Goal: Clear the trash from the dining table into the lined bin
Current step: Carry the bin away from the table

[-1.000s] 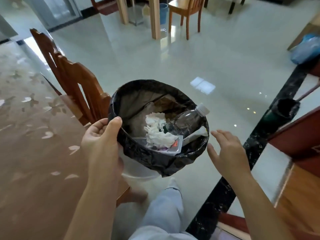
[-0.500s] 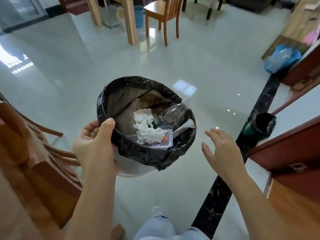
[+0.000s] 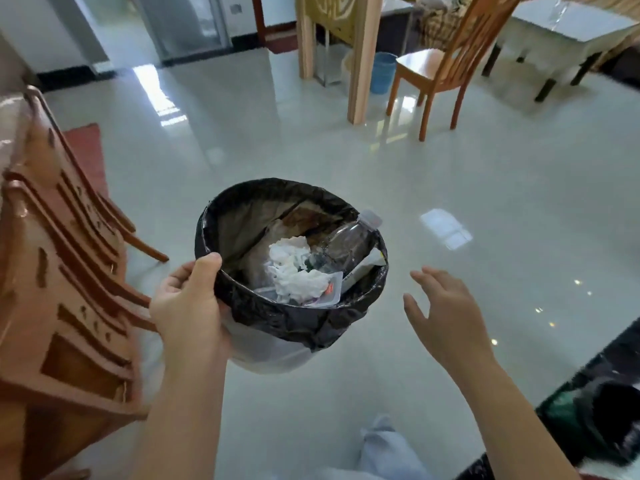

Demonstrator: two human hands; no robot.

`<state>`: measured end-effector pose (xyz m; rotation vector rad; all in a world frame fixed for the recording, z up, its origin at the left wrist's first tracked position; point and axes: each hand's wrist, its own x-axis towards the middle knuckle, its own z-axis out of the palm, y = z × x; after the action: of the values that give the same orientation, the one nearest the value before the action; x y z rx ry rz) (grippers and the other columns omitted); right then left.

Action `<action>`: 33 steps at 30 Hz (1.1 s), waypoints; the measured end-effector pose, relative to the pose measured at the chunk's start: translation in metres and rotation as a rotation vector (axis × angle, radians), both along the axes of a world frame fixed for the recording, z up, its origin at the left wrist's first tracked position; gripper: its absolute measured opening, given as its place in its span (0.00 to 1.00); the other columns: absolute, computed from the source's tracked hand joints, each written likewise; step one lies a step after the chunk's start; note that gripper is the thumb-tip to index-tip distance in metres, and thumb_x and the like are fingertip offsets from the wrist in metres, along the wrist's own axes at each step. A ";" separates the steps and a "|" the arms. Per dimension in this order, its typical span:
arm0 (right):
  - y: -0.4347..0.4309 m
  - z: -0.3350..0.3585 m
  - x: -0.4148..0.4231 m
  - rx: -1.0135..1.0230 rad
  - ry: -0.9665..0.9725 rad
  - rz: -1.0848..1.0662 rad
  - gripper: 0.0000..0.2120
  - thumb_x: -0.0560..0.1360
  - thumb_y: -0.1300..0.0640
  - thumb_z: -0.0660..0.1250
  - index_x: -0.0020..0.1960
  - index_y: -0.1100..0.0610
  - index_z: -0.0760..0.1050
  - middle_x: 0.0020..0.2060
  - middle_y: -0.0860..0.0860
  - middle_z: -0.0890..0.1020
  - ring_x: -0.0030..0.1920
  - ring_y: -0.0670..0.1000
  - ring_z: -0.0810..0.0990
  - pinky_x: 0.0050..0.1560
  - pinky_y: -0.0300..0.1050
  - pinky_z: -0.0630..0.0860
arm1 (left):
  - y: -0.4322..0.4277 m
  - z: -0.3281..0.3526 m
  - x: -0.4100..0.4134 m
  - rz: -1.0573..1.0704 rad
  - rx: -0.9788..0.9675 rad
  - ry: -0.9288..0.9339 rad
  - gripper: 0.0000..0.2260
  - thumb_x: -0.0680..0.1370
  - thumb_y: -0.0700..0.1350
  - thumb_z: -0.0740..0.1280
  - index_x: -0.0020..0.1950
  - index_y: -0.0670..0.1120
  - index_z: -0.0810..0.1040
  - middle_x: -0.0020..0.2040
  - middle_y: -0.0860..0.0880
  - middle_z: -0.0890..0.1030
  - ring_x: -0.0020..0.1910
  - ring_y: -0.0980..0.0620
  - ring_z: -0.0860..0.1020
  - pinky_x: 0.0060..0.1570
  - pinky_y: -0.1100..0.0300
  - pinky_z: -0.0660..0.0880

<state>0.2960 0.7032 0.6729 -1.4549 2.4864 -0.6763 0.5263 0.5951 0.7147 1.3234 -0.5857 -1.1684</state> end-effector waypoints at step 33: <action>-0.326 -0.094 0.099 0.308 0.196 1.380 0.18 0.74 0.57 0.63 0.63 0.58 0.70 0.64 0.57 0.74 0.64 0.59 0.69 0.65 0.54 0.64 | -0.026 -0.170 -0.006 1.110 0.429 0.184 0.09 0.59 0.46 0.66 0.30 0.46 0.66 0.32 0.46 0.67 0.31 0.48 0.66 0.29 0.58 0.63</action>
<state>0.3946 0.3773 0.5794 -2.5269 1.0113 0.1337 0.5201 0.5686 0.5448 1.5348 0.5488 -0.4594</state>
